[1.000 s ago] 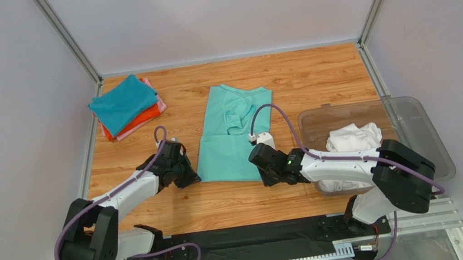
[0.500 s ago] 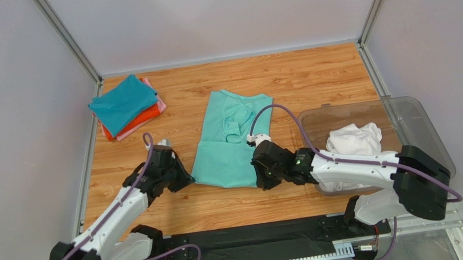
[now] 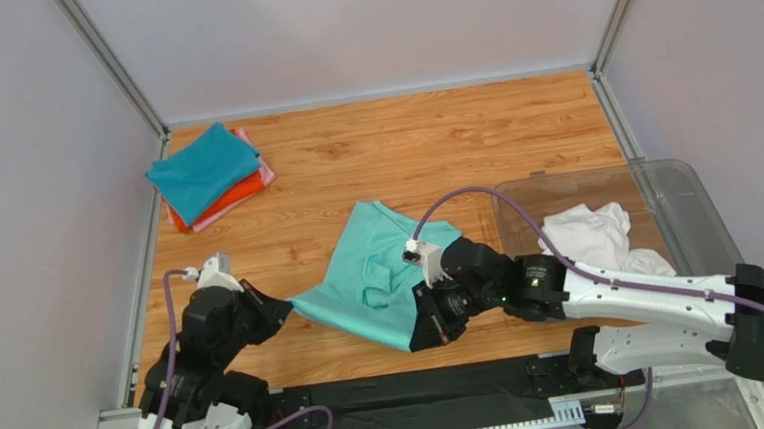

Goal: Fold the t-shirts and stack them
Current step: Fold the tshirt

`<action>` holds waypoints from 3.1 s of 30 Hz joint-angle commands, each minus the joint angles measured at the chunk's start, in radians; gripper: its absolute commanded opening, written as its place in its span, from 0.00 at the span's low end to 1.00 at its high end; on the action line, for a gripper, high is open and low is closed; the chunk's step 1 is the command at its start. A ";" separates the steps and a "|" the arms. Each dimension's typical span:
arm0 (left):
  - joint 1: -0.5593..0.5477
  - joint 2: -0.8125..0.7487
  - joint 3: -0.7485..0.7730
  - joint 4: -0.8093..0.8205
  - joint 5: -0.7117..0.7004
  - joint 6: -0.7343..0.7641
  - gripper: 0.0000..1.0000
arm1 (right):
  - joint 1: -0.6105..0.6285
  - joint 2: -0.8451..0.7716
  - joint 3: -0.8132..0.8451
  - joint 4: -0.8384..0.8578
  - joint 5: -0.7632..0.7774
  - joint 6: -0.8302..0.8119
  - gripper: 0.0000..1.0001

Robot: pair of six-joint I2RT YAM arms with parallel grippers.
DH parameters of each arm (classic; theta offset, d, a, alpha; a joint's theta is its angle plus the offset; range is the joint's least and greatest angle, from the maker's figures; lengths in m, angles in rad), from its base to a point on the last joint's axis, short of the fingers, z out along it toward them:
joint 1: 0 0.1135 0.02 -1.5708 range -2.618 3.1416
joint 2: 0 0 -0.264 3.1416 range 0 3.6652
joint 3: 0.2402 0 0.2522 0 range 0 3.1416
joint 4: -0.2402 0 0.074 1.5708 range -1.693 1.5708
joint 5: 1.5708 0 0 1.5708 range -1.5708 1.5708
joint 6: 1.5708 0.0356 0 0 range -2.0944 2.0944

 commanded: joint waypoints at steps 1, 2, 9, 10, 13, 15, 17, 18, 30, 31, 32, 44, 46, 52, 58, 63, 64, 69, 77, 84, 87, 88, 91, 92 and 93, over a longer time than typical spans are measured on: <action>0.003 -0.029 0.111 -0.102 -0.060 -0.011 0.00 | 0.011 -0.070 -0.002 0.034 -0.118 0.075 0.00; 0.001 -0.029 0.125 -0.105 -0.060 -0.007 0.00 | 0.011 -0.078 -0.004 0.040 -0.127 0.084 0.00; 0.001 0.014 0.185 -0.062 -0.054 0.010 0.00 | 0.011 -0.136 -0.012 0.046 -0.123 0.136 0.00; 0.003 0.031 0.185 -0.041 -0.054 0.013 0.00 | 0.011 -0.141 -0.013 0.045 -0.118 0.135 0.00; 0.003 0.077 0.179 0.007 -0.027 0.013 0.00 | 0.011 -0.147 -0.025 0.043 -0.086 0.141 0.00; 0.003 0.103 0.172 0.038 -0.016 0.013 0.00 | 0.002 -0.148 -0.035 0.036 -0.075 0.145 0.00; 0.003 0.143 0.172 0.084 0.001 0.015 0.00 | -0.018 -0.156 -0.042 0.036 -0.065 0.148 0.00; 0.003 0.169 0.171 0.111 0.002 0.015 0.00 | -0.026 -0.167 -0.050 0.036 -0.061 0.145 0.00; 0.003 0.362 0.165 0.317 0.027 0.022 0.00 | -0.226 -0.205 -0.117 0.037 -0.103 0.125 0.00; 0.003 0.400 0.166 0.331 0.033 0.024 0.00 | -0.242 -0.205 -0.124 0.037 -0.104 0.118 0.00; 0.003 0.420 0.168 0.341 0.035 0.026 0.00 | -0.269 -0.205 -0.125 0.037 -0.106 0.112 0.00; 0.001 0.730 0.246 0.476 0.090 0.052 0.00 | -0.452 -0.154 -0.156 0.028 -0.072 0.053 0.00; 0.000 0.767 0.263 0.493 0.099 0.055 0.00 | -0.469 -0.150 -0.153 0.016 -0.028 0.037 0.00; -0.020 0.874 0.316 0.530 0.094 0.075 0.00 | -0.515 -0.075 -0.131 -0.015 0.092 -0.014 0.00; -0.048 1.014 0.392 0.536 0.087 0.085 0.00 | -0.523 0.060 -0.084 -0.058 0.337 -0.046 0.00; -0.053 1.143 0.459 0.559 0.091 0.098 0.00 | -0.523 0.174 -0.050 -0.015 0.486 -0.085 0.00; -0.053 1.164 0.474 0.555 0.099 0.105 0.00 | -0.523 0.222 -0.044 -0.015 0.504 -0.091 0.00; -0.059 1.307 0.551 0.549 0.096 0.113 0.00 | -0.524 0.367 -0.003 0.026 0.546 -0.094 0.00; -0.059 1.491 0.642 0.500 0.042 0.124 0.00 | -0.524 0.453 0.028 0.026 0.589 -0.089 0.00; -0.059 1.597 0.668 0.455 0.030 0.122 0.00 | -0.524 0.435 0.039 0.022 0.577 -0.109 0.00; -0.059 1.568 0.602 0.455 0.039 0.109 0.00 | -0.520 0.419 0.024 0.023 0.525 -0.109 0.00; -0.060 1.551 0.575 0.466 0.041 0.104 0.00 | -0.517 0.412 0.016 0.023 0.512 -0.106 0.00; -0.060 1.448 0.447 0.475 0.042 0.092 0.00 | -0.478 0.364 -0.027 0.025 0.465 -0.089 0.00; -0.062 1.378 0.415 0.475 0.041 0.085 0.00 | -0.466 0.344 -0.038 0.023 0.456 -0.086 0.00; -0.063 1.338 0.354 0.478 0.035 0.079 0.00 | -0.440 0.292 -0.054 0.016 0.445 -0.073 0.00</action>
